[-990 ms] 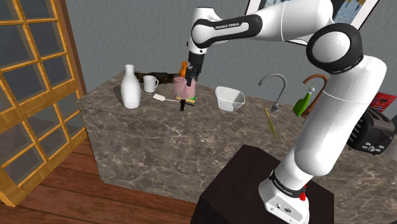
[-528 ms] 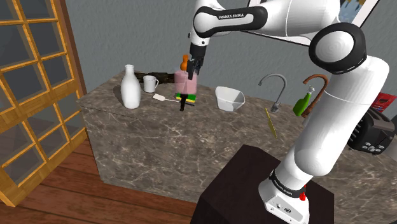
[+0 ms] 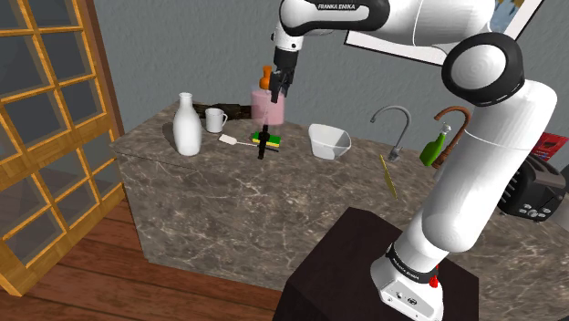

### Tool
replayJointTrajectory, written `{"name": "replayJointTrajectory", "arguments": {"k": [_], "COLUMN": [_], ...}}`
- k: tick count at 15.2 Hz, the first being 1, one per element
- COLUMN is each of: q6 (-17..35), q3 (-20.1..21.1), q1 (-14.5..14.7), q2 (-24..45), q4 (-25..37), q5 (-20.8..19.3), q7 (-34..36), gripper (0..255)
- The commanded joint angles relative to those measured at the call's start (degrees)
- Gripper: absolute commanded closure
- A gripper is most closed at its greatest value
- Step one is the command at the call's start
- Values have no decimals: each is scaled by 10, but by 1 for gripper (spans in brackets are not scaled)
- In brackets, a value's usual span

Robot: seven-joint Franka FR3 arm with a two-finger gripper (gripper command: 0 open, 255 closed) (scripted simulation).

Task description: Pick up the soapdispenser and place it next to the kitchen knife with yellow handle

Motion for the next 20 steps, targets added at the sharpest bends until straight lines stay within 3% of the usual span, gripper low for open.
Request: {"name": "replayJointTrajectory", "arguments": {"k": [1,9,20], "q6": [-16,-79,-38], "q3": [0,0,-45], "q1": [0,0,-43], "q2": [1,12,-204], "q4": [17,91,-162], "q5": [0,0,-9], "q7": [-1,-3,-87], "gripper": [255,255,255]}}
